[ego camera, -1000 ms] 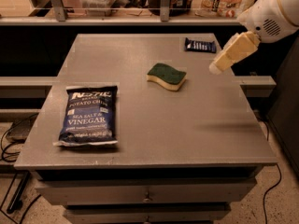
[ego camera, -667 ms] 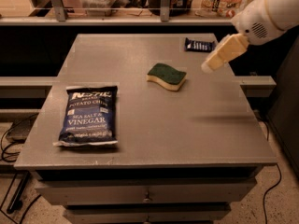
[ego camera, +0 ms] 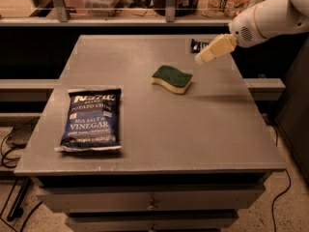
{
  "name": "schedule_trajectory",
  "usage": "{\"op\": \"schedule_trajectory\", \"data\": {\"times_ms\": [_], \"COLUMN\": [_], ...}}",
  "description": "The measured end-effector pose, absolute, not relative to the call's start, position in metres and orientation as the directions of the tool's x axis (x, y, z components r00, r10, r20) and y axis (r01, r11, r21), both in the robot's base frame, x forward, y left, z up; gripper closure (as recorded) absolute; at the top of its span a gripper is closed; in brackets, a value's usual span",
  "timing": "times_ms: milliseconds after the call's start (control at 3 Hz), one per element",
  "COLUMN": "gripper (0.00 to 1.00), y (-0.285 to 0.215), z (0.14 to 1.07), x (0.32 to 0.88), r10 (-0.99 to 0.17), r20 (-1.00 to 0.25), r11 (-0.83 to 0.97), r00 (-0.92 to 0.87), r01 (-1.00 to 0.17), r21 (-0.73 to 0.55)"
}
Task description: Move rxbar blueberry near blue chip bag
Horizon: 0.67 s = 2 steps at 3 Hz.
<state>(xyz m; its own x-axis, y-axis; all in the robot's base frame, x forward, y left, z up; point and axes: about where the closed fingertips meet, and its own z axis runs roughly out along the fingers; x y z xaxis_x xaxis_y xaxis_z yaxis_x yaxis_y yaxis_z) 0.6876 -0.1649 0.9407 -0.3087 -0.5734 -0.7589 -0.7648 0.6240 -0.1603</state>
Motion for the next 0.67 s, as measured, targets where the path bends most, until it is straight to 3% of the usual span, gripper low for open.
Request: {"op": "schedule_trajectory", "data": {"times_ms": [667], "gripper": [0.00], "y": [-0.1611], "z": [0.9323], "x": [0.6973], "r10": [-0.561], "r20": [-0.759], "r11": [0.637], "r00": [-0.331], "r01": [-0.758], "r21": [-0.140]}}
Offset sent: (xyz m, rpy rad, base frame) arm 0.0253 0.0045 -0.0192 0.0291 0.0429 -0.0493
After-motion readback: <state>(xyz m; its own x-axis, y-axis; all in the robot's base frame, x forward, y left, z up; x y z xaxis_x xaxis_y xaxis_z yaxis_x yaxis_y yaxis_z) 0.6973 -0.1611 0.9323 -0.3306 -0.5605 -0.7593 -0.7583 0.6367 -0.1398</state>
